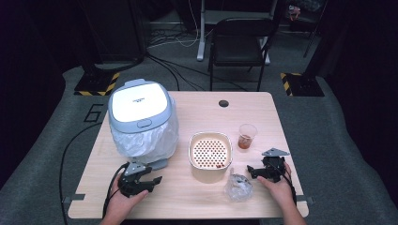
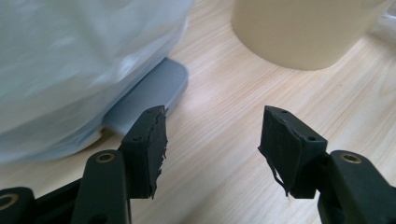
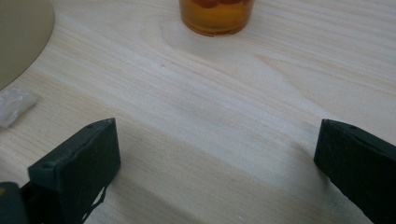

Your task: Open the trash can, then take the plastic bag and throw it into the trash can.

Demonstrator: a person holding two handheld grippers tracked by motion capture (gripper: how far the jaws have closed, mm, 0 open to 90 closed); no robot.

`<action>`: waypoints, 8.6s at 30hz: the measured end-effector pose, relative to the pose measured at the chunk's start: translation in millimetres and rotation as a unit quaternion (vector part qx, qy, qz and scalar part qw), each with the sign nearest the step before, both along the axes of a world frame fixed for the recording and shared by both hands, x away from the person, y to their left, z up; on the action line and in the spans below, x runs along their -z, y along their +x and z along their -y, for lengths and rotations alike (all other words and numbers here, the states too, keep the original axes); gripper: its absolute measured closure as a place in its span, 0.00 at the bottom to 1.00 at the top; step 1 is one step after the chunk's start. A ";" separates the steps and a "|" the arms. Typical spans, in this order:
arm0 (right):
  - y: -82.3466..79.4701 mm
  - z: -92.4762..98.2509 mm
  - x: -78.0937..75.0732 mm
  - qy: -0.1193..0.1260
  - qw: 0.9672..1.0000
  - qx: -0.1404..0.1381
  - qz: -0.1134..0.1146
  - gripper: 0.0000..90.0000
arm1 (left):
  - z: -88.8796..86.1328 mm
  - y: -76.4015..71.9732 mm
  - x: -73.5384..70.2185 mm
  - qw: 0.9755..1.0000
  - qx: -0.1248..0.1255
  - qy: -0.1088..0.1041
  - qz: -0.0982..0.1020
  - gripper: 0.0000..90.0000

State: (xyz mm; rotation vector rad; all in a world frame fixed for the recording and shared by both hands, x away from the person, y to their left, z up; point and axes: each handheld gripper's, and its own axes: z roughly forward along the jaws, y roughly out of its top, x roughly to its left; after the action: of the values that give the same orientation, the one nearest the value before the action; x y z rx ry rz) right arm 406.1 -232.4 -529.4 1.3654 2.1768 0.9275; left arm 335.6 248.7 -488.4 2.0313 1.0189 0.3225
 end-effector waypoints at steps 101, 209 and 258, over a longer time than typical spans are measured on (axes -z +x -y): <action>-6.5 9.0 -12.5 0.013 0.999 0.039 -0.015 0.35 | 22.0 29.6 27.0 0.998 0.022 0.059 0.016 0.45; -79.3 -56.5 -24.5 -0.026 0.980 -0.192 -0.038 0.72 | 23.2 29.3 26.6 0.997 0.019 0.067 0.017 0.45; -78.3 -31.2 -65.4 0.008 0.987 -0.152 -0.047 0.74 | 22.3 29.4 28.2 0.999 0.016 0.049 0.017 0.45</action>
State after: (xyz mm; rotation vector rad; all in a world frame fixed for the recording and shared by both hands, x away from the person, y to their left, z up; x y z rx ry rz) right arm 327.8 -201.2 -464.0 1.1220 2.5022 1.0077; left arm 364.9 226.4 -516.6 2.1203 0.9648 0.3966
